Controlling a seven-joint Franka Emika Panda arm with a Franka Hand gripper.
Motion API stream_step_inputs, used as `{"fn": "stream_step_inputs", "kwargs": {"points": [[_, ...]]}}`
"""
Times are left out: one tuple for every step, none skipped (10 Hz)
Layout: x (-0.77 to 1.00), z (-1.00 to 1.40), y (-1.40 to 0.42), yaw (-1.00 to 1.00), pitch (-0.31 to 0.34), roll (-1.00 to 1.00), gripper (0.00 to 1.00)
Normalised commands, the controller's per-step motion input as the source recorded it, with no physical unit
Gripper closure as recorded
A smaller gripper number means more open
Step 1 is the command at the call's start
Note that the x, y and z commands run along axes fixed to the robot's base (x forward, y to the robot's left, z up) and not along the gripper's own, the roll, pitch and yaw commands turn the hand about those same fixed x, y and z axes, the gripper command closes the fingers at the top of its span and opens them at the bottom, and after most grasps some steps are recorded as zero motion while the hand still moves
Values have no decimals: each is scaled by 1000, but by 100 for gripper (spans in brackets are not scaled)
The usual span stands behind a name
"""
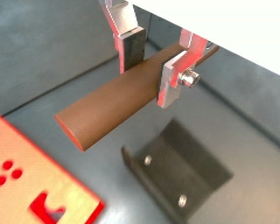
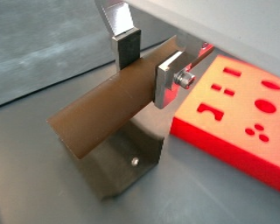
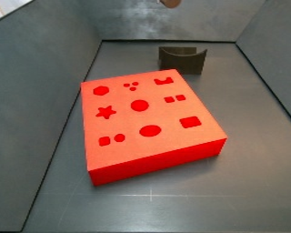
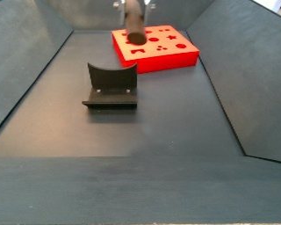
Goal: Pick up the oval object. Move up. Place the oval object on the fixture. Regrasp the oval object. Move to above the board. Insert the oval object.
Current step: Place the oval object on the fixture.
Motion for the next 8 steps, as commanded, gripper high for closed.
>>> {"fn": "stream_step_inputs", "kwargs": {"points": [[854,-94,-104,-169,79,-1000,100],[721,-37,-35,-168,92,-1000,100],[625,-36,-2,-171,93,-1000,100],[504,-28,20,-174,92,-1000,100],[444,-20,27,-177,93,-1000,100],[324,-16,36,-184,94,-1000,100],[239,-16,39,-194,91,-1000,100],[130,-15,44,-180,72,-843,100]]}}
